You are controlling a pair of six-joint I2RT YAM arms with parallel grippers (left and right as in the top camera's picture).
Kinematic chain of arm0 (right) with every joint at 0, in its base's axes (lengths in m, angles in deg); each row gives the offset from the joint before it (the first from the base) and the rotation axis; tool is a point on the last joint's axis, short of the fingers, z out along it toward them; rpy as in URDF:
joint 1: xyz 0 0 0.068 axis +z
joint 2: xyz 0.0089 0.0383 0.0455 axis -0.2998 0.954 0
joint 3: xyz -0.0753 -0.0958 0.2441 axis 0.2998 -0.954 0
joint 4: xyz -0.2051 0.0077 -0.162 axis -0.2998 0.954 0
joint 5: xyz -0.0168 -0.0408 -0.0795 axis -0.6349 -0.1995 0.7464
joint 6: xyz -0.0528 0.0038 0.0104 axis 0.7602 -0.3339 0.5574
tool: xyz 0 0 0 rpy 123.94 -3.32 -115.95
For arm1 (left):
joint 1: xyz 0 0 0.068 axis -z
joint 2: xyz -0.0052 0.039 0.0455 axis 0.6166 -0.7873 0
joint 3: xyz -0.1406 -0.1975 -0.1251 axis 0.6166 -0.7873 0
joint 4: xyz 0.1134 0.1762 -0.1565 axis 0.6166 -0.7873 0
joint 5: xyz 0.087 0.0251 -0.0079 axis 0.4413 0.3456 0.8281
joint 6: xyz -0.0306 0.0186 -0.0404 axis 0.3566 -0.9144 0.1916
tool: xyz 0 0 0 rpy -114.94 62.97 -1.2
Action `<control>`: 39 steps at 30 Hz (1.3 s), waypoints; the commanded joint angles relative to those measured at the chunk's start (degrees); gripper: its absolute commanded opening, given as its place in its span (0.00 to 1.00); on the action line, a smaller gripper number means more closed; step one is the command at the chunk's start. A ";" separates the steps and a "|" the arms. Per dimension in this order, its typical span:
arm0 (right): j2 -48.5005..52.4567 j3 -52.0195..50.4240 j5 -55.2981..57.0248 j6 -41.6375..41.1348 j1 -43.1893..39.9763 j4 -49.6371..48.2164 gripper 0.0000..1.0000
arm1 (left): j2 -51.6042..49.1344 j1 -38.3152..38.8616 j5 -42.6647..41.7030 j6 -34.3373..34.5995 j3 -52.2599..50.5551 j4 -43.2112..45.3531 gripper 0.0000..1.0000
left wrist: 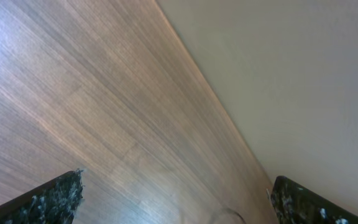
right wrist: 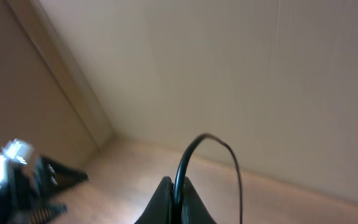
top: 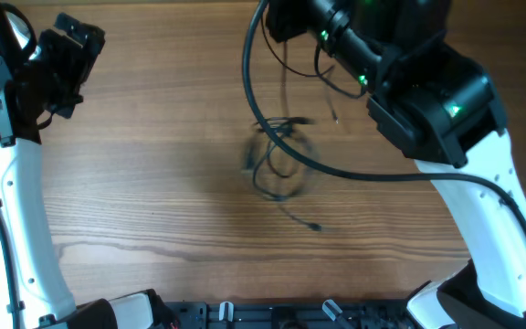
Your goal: Untangle cables
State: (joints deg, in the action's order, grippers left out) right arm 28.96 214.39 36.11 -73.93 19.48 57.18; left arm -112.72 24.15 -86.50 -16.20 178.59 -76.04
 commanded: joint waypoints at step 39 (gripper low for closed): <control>6.19 -0.39 -10.45 -29.81 -2.40 -9.99 0.04 | -0.44 11.89 -2.69 -12.37 0.37 -16.59 1.00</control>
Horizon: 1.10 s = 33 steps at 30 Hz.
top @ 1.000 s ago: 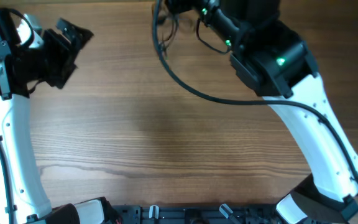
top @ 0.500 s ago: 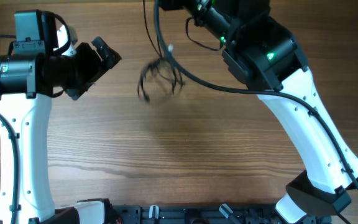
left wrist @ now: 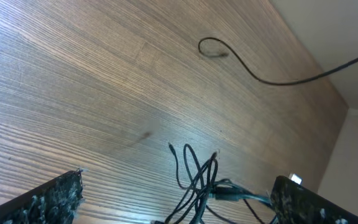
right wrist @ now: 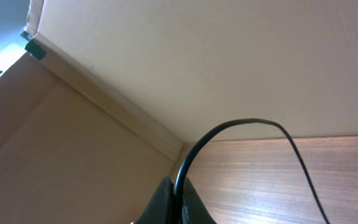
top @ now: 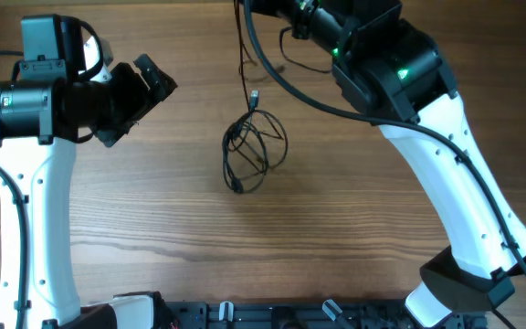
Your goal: Untangle cables
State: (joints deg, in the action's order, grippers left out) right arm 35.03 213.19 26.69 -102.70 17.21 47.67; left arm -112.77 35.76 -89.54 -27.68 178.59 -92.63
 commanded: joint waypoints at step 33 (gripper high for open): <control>0.11 0.81 -2.69 -1.99 -0.13 0.87 0.04 | -0.37 0.28 0.35 -0.90 0.37 0.00 1.00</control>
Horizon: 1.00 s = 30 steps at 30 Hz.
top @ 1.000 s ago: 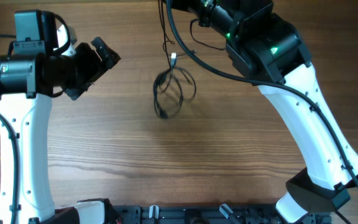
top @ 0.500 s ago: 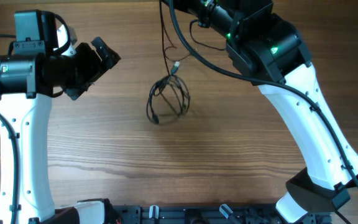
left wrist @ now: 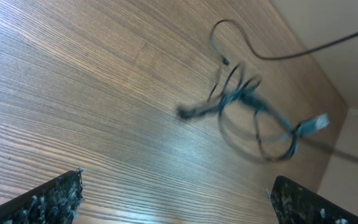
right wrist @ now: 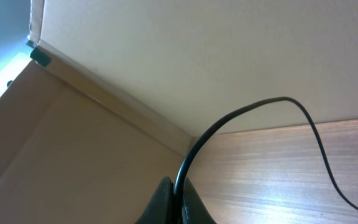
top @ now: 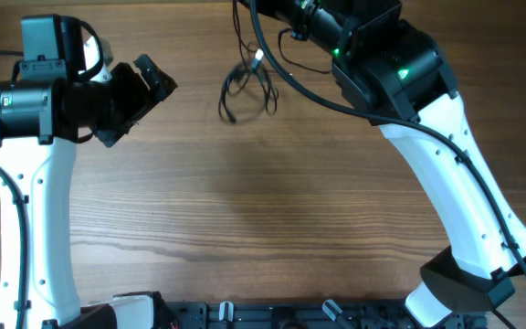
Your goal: Untangle cables
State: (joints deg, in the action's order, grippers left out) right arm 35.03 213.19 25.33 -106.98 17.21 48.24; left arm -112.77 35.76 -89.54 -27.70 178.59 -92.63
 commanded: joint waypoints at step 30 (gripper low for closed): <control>0.11 0.81 -18.47 16.59 -0.04 -12.20 0.04 | -8.28 7.15 -3.41 1.92 0.35 -4.70 0.84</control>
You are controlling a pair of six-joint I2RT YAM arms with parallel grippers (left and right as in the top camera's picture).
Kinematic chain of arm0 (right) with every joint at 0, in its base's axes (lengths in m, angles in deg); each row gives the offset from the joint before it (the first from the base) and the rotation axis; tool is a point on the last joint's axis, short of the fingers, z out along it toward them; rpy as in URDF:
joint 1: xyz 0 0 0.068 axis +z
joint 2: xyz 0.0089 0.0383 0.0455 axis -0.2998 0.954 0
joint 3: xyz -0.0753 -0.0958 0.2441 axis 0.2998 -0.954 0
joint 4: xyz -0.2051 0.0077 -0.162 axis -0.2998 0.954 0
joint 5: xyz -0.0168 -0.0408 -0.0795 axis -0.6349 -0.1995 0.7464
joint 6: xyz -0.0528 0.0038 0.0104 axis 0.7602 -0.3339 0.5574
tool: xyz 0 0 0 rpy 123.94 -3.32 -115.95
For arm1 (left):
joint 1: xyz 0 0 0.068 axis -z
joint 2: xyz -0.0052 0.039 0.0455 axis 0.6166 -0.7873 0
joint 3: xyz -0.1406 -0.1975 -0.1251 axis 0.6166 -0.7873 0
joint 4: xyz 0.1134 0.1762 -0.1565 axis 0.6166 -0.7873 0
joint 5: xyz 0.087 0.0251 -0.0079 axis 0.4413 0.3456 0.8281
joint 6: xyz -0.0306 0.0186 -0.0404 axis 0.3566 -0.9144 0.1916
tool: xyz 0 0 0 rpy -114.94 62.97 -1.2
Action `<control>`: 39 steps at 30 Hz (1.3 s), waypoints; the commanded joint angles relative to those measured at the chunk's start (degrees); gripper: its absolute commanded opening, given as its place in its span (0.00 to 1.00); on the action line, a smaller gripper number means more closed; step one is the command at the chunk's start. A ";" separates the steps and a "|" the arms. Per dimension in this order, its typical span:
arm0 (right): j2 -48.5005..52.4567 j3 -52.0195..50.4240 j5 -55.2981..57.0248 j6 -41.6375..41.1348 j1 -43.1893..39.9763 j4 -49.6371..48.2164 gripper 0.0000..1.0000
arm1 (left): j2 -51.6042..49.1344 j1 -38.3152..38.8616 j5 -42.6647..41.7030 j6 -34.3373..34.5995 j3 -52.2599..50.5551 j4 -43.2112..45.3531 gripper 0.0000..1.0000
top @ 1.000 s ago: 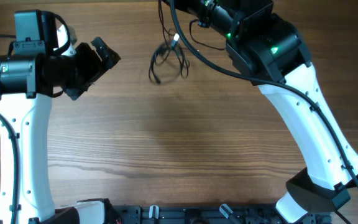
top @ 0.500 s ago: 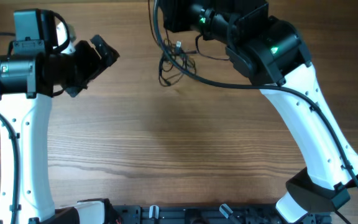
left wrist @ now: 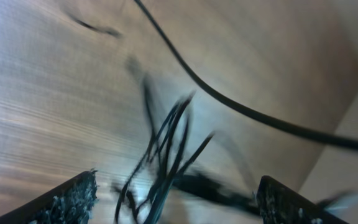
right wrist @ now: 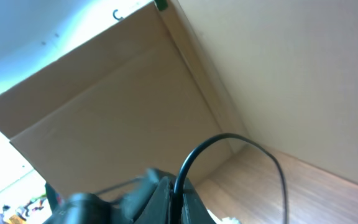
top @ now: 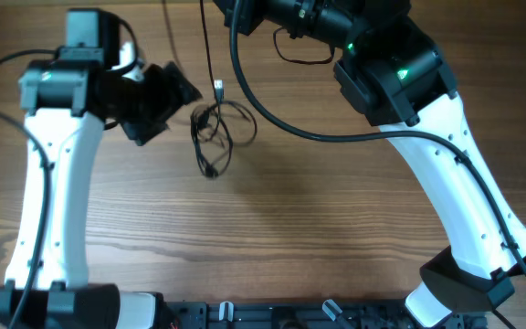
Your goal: Untangle cables
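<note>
A tangle of thin black cables [top: 213,135] hangs from a black cable [right wrist: 194,155] on which my right gripper [right wrist: 178,190] is shut, high near the far edge [top: 231,14]. A white plug [top: 218,87] shows just above the tangle. My left gripper [top: 173,102] is open right beside the tangle's left side. In the left wrist view the blurred tangle [left wrist: 166,155] lies between the open fingers [left wrist: 67,199], around the left gripper [left wrist: 176,182]. I cannot tell whether the tangle touches the table.
Another thin black cable loop [top: 299,50] lies on the wooden table [top: 318,228] at the far edge, under my right arm. A thin strand [top: 167,27] runs off the far edge left of the held cable. Cardboard walls [right wrist: 104,112] stand behind the table.
My left arm has moved right and forward, so its open fingers now flank the tangle. The tangle is lower and further left than before. The right wrist has turned.
At first my right gripper held the cable with the tangle over the table's middle and my left arm far left. Then the left arm came inward and the right gripper stood near the far edge. Later the tangle was near the far edge; now it is between the left fingers.
</note>
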State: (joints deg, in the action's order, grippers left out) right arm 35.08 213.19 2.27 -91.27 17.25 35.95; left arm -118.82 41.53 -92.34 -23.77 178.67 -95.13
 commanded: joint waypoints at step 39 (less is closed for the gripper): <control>0.07 0.81 12.37 -13.94 -0.50 -0.28 0.04 | -5.16 1.86 -10.01 -13.57 0.17 4.79 0.82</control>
State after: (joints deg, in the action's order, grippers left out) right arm 35.08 213.19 15.19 -105.21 16.84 36.09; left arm -124.94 41.79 -103.09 -37.67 178.67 -90.56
